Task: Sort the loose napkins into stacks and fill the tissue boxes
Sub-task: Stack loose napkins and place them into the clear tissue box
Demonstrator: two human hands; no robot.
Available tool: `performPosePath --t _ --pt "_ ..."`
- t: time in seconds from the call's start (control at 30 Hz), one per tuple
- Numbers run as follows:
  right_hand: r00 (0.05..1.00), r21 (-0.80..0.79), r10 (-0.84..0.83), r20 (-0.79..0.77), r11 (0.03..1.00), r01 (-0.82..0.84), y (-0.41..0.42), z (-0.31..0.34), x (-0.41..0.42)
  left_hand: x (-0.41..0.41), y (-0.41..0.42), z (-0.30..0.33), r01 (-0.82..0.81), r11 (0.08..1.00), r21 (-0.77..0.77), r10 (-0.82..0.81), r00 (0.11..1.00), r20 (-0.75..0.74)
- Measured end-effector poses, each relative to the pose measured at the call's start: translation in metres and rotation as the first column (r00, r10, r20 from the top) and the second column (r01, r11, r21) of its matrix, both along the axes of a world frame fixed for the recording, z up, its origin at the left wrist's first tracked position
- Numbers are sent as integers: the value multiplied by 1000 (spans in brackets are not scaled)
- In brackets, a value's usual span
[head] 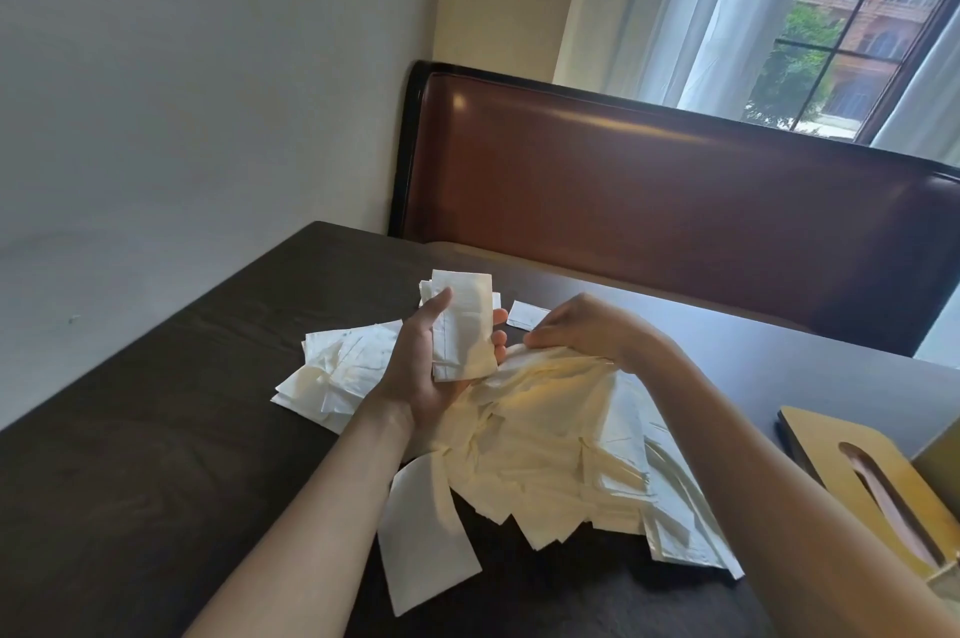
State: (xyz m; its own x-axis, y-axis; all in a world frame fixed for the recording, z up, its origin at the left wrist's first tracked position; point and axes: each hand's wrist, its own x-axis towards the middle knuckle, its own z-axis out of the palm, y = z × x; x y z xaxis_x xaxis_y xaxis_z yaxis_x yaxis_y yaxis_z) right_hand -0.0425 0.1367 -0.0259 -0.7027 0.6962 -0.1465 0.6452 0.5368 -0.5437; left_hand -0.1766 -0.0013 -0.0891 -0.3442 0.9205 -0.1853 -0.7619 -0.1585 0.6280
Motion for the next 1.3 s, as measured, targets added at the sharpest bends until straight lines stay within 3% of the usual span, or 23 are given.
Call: performPosePath --t 0.2,0.37,0.43,0.53,0.6,0.8,0.87,0.93,1.03,1.13,1.2,1.27,1.3 --pt "999 -111 -9 33 994 13 -2 -10 2 2 0 1 -39 999 -13 39 999 9" --pt "995 -50 -17 -103 999 12 -4 -18 -1 1 -1 -1 -54 998 -35 55 998 40" --pt "976 -106 -51 -212 994 28 -5 -18 -1 0 -1 -1 -61 998 -6 62 995 83" --pt "851 -218 -203 -484 970 107 -7 -8 5 0 -3 1 -30 999 45 24 991 131" --pt "747 -216 -257 -613 964 154 -9 2 8 2 -5 2 -21 999 40 19 998 55" --pt "578 -84 -164 -799 983 163 -21 22 1 4 -2 6 -35 998 50 38 996 -75" --pt "594 -39 -82 -800 996 84 -28 22 -3 6 -3 7 -67 996 61 77 979 -190" --pt "677 26 28 -736 1000 -12 -34 18 -5 5 -1 4 -156 984 82 176 860 -479" --pt "782 76 151 -605 988 -132 -40 9 -4 -6 5 -16 -132 991 23 120 799 -589" --pt "805 40 146 -574 988 -151 -38 8 -3 -13 10 -31 -251 967 -33 139 634 -761" --pt "790 14 114 -602 991 -132 -37 8 -3 -8 10 -24 -181 984 1 134 721 -679" --pt "741 -18 36 -670 998 -66 -35 8 -5 -5 9 -17 -181 981 74 185 734 -653" --pt "716 -33 -9 -698 999 -20 -33 8 -6 -2 7 -8 -188 980 59 188 806 -561"
